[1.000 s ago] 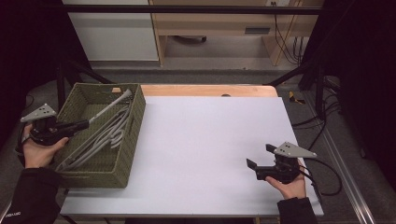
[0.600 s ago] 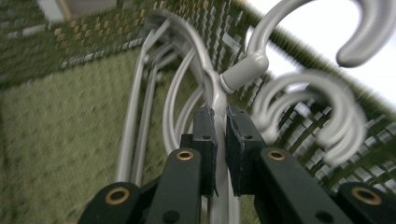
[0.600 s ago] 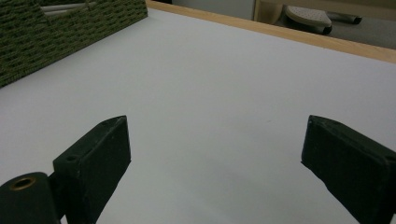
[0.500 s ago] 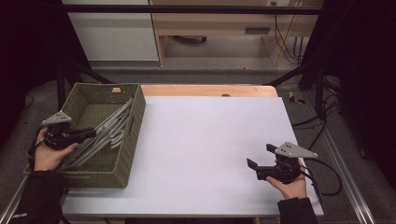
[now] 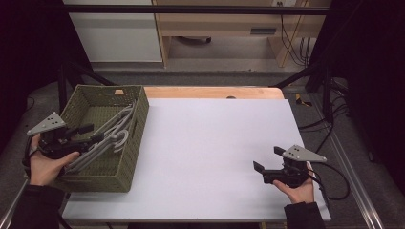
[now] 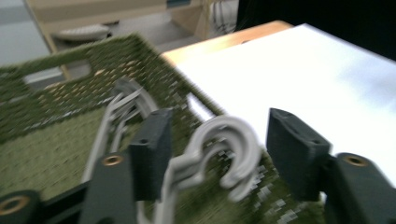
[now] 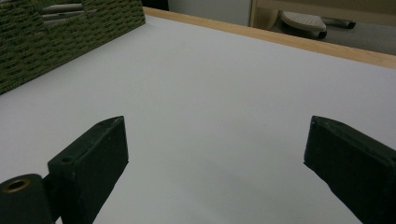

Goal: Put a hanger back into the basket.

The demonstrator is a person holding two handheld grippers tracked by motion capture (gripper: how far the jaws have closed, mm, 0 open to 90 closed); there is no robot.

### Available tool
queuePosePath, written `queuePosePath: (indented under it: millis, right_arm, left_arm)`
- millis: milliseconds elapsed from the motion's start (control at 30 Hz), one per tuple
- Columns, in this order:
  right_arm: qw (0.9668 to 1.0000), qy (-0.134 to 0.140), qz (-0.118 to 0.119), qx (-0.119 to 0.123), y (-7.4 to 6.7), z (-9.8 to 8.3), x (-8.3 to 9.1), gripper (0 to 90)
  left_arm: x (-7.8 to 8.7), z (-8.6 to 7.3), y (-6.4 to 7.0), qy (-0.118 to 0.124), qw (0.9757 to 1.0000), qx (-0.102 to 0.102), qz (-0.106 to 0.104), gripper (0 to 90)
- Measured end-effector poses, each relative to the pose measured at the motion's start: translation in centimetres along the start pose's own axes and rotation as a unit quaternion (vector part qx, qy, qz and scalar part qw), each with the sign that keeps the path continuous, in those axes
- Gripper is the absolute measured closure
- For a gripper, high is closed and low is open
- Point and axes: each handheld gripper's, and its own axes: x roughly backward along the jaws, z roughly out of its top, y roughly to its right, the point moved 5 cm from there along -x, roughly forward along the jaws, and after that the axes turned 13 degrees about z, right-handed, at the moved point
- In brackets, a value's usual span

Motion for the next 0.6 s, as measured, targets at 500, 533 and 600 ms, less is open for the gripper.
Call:
queuePosePath:
  millis: [500, 533, 600]
  right_arm:
    - [0.9999, 0.015, -0.001, 0.000, 0.0, 0.2, 0.5, 5.9]
    - [0.9998, 0.018, 0.000, -0.002, 0.0, 0.3, 0.5, 5.9]
    - [0.9999, 0.016, -0.001, 0.001, 0.0, 0.2, 0.6, 5.8]
  left_arm:
    - [-1.0, -1.6, 7.4, 0.020, 0.9993, -0.002, -0.032, 16.3]
    - [-1.1, -1.7, 7.7, 0.018, 0.9993, -0.004, -0.032, 15.4]
    - [-1.2, -2.1, 8.1, 0.016, 0.9993, -0.003, -0.032, 14.4]
